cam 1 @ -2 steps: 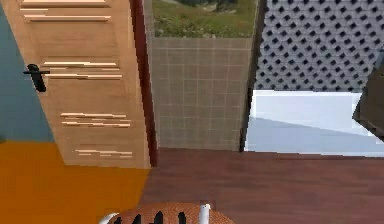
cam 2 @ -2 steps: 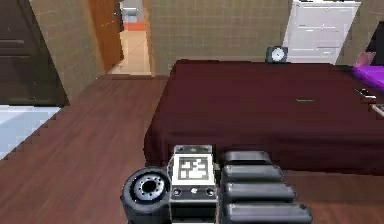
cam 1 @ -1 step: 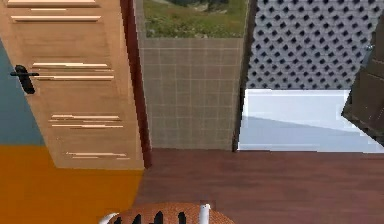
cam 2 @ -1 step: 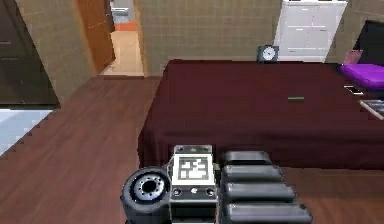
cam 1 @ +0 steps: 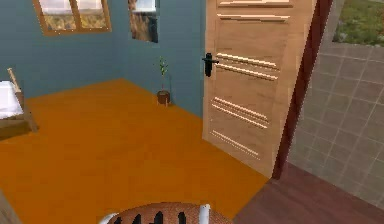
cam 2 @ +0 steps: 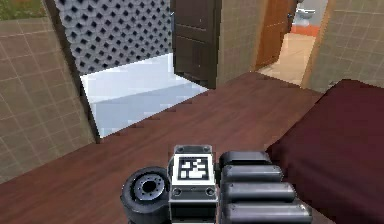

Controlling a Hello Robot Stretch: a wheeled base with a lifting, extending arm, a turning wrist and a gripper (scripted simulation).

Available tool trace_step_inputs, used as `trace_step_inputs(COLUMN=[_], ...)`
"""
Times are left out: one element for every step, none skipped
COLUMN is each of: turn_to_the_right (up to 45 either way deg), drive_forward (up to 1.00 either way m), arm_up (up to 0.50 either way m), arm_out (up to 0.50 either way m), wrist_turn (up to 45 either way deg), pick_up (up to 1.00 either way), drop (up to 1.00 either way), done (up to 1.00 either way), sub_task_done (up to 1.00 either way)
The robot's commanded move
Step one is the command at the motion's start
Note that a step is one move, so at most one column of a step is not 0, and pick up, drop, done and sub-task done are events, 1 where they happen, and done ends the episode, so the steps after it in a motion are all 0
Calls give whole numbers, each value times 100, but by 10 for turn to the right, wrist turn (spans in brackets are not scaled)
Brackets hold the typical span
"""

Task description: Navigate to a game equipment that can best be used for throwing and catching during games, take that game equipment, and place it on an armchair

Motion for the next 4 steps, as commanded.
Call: trace_step_inputs(turn_to_the_right=[0, 450, 270, 0], drive_forward=[50, 0, 0, 75], arm_up=[0, 0, 0, 0], arm_out=[0, 0, 0, 0], wrist_turn=[0, 0, 0, 0], pick_up=[0, 0, 0, 0], drop=[0, 0, 0, 0], done=[0, 0, 0, 0], sub_task_done=[0, 0, 0, 0])
